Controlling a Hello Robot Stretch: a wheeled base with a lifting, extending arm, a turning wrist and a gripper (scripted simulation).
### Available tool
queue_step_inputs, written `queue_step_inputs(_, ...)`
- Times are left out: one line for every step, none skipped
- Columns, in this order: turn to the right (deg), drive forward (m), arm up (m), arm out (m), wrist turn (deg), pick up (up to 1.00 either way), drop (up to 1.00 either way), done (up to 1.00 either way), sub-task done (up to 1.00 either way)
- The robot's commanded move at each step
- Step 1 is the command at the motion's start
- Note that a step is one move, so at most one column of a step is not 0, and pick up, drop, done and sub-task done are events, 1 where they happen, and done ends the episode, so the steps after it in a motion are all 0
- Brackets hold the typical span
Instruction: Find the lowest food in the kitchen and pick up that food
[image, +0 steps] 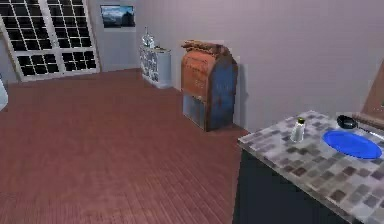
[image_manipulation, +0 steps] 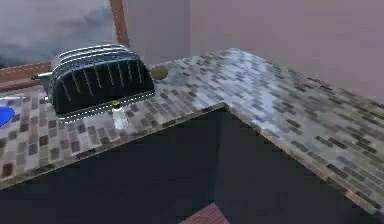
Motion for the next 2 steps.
queue_step_inputs(-30.0,0.00,0.00,0.00,0.0,0.00,0.00,0.00,0.00)
queue_step_inputs(0.0,0.80,0.00,0.00,0.0,0.00,0.00,0.00,0.00)
